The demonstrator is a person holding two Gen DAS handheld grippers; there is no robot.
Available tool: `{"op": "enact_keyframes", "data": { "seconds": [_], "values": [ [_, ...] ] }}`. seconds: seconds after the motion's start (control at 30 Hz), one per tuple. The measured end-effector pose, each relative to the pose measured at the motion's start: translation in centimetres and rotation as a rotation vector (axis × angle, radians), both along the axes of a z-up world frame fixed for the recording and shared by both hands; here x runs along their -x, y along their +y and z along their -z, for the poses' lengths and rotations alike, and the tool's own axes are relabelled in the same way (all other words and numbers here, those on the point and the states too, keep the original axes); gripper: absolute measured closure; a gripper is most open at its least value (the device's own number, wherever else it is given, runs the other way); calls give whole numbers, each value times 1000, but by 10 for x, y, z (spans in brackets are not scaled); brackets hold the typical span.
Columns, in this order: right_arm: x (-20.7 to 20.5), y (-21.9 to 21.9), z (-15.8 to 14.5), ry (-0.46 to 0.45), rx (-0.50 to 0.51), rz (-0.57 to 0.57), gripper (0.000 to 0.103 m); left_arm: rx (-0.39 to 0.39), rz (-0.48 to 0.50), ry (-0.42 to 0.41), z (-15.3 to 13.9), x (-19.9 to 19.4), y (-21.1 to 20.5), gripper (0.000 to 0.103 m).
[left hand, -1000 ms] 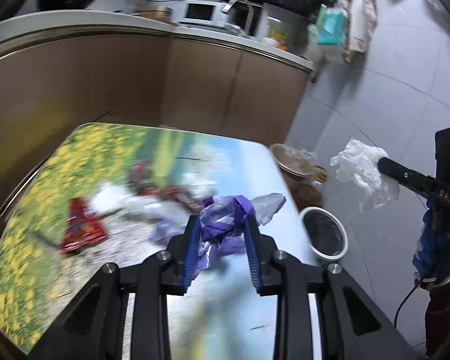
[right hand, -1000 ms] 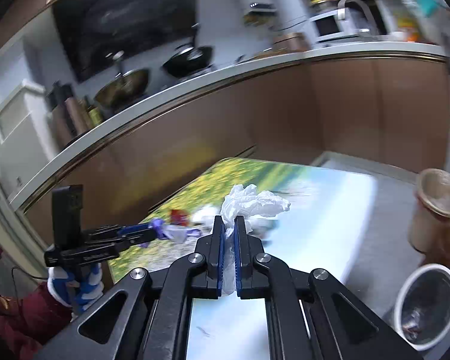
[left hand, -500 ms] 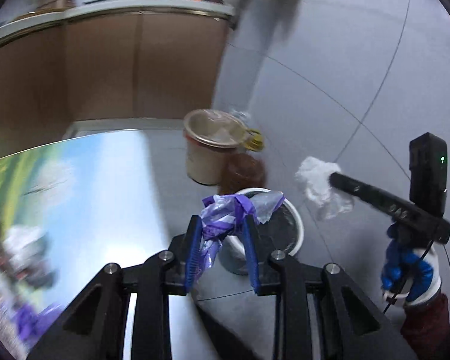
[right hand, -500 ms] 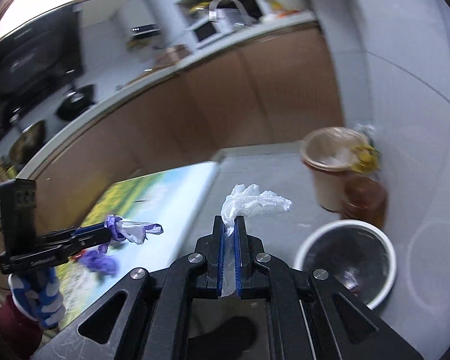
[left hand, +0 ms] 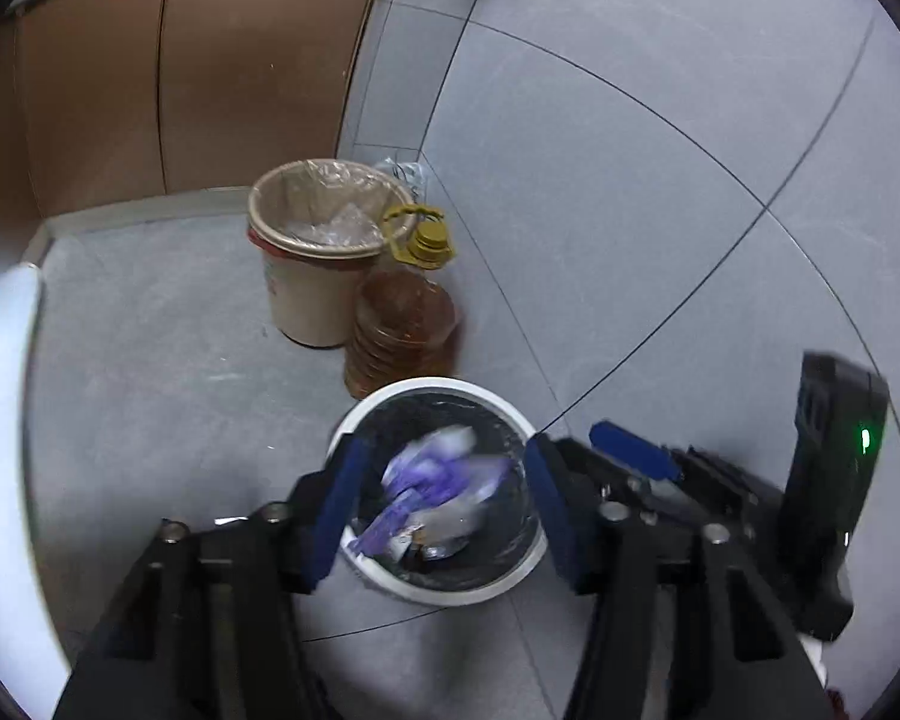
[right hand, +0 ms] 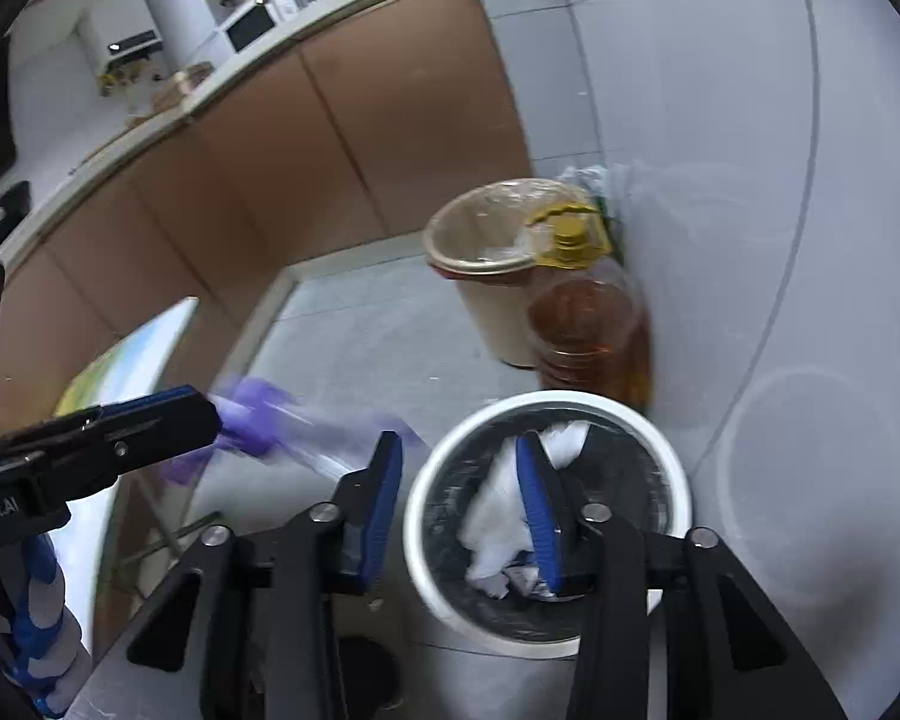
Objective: Collect trash
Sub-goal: 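Carry both bags to the bin and open both tools over it, then move both open tools back over the table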
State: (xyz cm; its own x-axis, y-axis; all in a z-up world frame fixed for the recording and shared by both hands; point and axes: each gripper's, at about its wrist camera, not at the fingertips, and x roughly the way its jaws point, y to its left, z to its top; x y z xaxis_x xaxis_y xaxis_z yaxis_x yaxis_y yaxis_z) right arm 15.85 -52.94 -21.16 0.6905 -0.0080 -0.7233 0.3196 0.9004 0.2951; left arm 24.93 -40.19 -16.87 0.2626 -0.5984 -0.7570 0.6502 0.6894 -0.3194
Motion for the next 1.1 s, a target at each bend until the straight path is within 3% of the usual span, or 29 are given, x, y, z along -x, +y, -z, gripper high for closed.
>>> {"op": "enact_keyframes", "data": {
  "seconds": [0.13,0.27,0.67,0.83,1.1],
  "values": [
    [8,2,3,19,39,26,61,20,-8,9,-3,0,8,48],
    [19,17,-11,5,60,17,61,41,-37,-63,-27,17,38,48],
    [60,120,-122,-192,160,-159,54,105,-228,-305,-111,82,177,48],
    [79,175,-158,-255,185,-275,50,84,-323,-365,-129,117,251,48],
    [100,248,-178,-298,201,-453,48,20,-470,-415,-131,157,341,47]
  ]
}}
